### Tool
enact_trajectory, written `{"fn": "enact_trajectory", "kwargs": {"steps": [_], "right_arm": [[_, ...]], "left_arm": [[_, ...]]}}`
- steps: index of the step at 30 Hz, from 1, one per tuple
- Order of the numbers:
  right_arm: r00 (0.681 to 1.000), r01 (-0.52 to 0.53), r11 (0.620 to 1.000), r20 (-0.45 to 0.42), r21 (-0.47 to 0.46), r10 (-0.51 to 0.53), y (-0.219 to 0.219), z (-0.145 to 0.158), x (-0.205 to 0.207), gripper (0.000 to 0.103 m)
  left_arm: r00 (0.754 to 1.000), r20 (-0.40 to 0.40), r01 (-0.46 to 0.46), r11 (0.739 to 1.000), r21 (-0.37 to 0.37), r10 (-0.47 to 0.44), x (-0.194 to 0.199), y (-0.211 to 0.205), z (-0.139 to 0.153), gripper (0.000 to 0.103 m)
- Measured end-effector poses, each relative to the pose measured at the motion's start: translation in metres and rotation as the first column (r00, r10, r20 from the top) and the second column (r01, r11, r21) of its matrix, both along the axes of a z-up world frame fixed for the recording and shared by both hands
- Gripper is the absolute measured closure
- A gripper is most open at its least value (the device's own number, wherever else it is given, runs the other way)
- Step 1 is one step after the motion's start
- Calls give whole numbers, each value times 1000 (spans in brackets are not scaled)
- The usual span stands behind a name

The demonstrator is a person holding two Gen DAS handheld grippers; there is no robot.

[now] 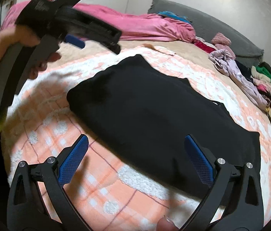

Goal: Fold small clothes
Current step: 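Grasp the folded sweatshirt edge with the right gripper and lift it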

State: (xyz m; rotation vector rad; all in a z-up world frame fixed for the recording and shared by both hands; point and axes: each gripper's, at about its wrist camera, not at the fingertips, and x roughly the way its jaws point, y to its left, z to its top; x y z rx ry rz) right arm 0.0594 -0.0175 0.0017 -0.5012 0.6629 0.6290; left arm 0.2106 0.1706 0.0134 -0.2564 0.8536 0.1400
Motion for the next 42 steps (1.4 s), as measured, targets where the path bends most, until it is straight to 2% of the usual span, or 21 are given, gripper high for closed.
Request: {"fn": "enact_trajectory", "kwargs": {"steps": [4, 7, 14, 20, 22, 26, 29, 32, 36, 39, 40, 42], "right_arm": [[998, -33, 995, 52, -96, 38, 22, -13, -4, 9], [996, -41, 990, 68, -134, 51, 32, -20, -5, 9], [998, -6, 993, 68, -117, 14, 40, -24, 8, 9], [994, 46, 994, 106, -101, -35, 46, -22, 16, 11], [994, 44, 995, 106, -91, -34, 45, -21, 17, 23], [994, 47, 996, 101, -75, -39, 42, -19, 17, 30], [994, 40, 998, 100, -47, -35, 41, -14, 15, 39], [995, 21, 1000, 94, -16, -19, 41, -10, 13, 52], [997, -27, 1000, 66, 13, 26, 40, -8, 10, 84], [998, -31, 998, 63, 51, 28, 35, -4, 10, 91], [999, -25, 997, 45, 73, 22, 32, -3, 12, 92], [1000, -13, 993, -2, 118, 13, 26, -1, 18, 93]], "left_arm": [[1000, -21, 4, 1000, -14, -4, 7, 4, -5, 5], [1000, -24, 1, 1000, -13, -2, 8, 4, -6, 5], [1000, -16, 6, 1000, -28, -6, 10, 4, -7, 5], [1000, -14, 8, 999, -44, -9, 18, 3, -6, 5], [1000, -17, 9, 999, -53, -10, 21, 3, -7, 5], [1000, -25, 15, 997, -72, -17, 24, 2, -11, 5], [999, -34, 21, 996, -92, -24, 26, 1, -14, 5], [999, -38, 31, 991, -128, -36, 28, 1, -17, 5], [998, -36, 51, 979, -199, -59, 28, 2, -22, 6], [995, -39, 72, 958, -276, -87, 30, 1, -28, 7], [995, -41, 79, 955, -285, -94, 30, 0, -30, 8], [992, -44, 96, 949, -300, -114, 32, -4, -34, 26]]}}
